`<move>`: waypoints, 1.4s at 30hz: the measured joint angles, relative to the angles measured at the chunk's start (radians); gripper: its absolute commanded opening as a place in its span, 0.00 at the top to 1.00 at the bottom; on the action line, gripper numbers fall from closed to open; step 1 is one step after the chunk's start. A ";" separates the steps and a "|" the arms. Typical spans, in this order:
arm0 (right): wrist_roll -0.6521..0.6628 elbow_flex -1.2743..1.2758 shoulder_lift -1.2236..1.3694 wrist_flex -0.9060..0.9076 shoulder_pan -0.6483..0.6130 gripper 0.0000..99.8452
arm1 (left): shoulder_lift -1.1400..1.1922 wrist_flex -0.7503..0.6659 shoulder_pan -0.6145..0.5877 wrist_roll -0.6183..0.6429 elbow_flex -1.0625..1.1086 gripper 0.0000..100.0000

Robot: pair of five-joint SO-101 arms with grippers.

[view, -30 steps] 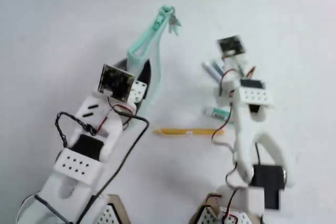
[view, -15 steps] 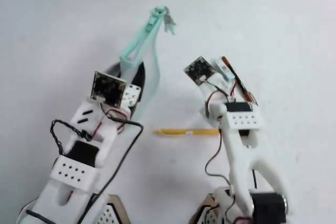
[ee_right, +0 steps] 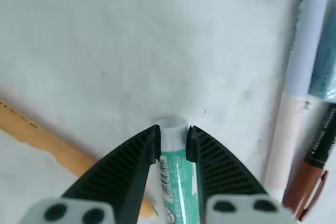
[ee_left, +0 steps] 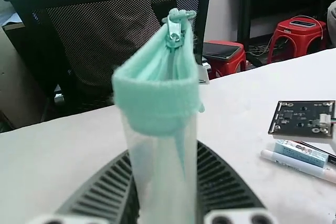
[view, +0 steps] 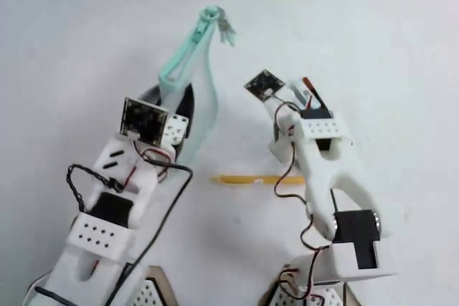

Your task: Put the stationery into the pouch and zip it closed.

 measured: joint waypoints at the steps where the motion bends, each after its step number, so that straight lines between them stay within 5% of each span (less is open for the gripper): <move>1: 0.008 0.000 0.002 0.000 0.000 0.92 | 0.000 0.000 0.000 0.000 0.000 0.91; 8: 0.025 -0.011 0.002 0.028 0.000 0.91 | 0.000 0.000 0.000 0.000 0.000 0.91; 13: 0.025 -0.011 0.005 0.055 0.002 0.83 | 0.000 0.000 0.000 0.000 0.000 0.91; 42: 0.117 -0.084 0.120 0.104 0.012 0.98 | 0.000 0.000 0.000 0.000 0.000 0.89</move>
